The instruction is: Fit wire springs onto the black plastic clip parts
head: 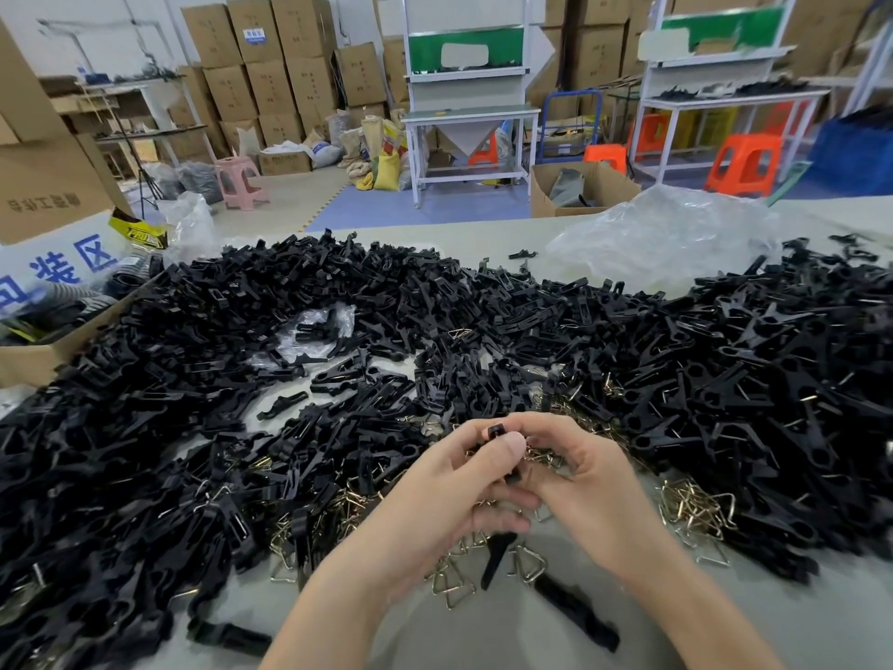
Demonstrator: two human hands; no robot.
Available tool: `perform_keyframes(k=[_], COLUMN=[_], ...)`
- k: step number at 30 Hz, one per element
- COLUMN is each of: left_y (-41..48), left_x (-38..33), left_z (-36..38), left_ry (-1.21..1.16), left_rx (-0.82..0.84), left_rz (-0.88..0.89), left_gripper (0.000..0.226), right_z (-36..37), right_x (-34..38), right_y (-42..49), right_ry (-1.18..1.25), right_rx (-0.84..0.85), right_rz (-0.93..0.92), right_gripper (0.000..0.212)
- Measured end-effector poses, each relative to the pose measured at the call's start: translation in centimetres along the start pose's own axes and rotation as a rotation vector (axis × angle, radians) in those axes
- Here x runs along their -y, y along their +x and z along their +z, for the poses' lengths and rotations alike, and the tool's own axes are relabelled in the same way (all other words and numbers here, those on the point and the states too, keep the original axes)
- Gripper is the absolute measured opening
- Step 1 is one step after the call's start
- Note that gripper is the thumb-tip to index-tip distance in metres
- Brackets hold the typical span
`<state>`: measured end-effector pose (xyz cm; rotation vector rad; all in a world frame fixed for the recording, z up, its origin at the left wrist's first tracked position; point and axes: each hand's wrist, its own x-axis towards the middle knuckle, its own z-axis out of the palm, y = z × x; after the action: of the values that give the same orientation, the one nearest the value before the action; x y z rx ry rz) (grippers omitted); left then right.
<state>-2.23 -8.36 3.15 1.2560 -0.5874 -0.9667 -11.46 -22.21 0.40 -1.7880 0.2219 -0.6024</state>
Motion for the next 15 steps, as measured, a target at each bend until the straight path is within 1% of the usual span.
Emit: perform_keyframes(k=[2, 3, 5, 9, 11, 13, 15], left_y=[0.1, 0.2, 0.4, 0.8, 0.9, 1.0, 1.0], left_x=[0.2, 0.4, 0.8, 1.3, 1.5, 1.6, 1.7], left_z=[0.4, 0.7, 1.1, 1.6, 1.7, 1.7, 1.9], left_ry=[0.003, -0.009, -0.030, 0.028, 0.052, 0.062, 0.042], left_rx=[-0.012, -0.016, -0.029, -0.112, -0.142, -0.165, -0.190], left_rz=[0.023, 0.028, 0.051, 0.128, 0.149, 0.166, 0.181], left_gripper=[0.036, 0.034, 0.034, 0.042, 0.040, 0.036, 0.033], right_z=[0.0, 0.1, 0.1, 0.1, 0.2, 0.2, 0.1], right_x=[0.1, 0.2, 0.3, 0.5, 0.6, 0.7, 0.8], right_y=[0.0, 0.0, 0.0, 0.1, 0.1, 0.1, 0.1], right_ry=[-0.002, 0.008, 0.067, 0.155, 0.174, 0.159, 0.147], right_rx=[-0.003, 0.007, 0.032, 0.037, 0.062, 0.071, 0.086], right_rz=[-0.010, -0.017, -0.016, 0.007, 0.031, 0.024, 0.008], right_gripper=[0.068, 0.066, 0.060, 0.054, 0.052, 0.055, 0.064])
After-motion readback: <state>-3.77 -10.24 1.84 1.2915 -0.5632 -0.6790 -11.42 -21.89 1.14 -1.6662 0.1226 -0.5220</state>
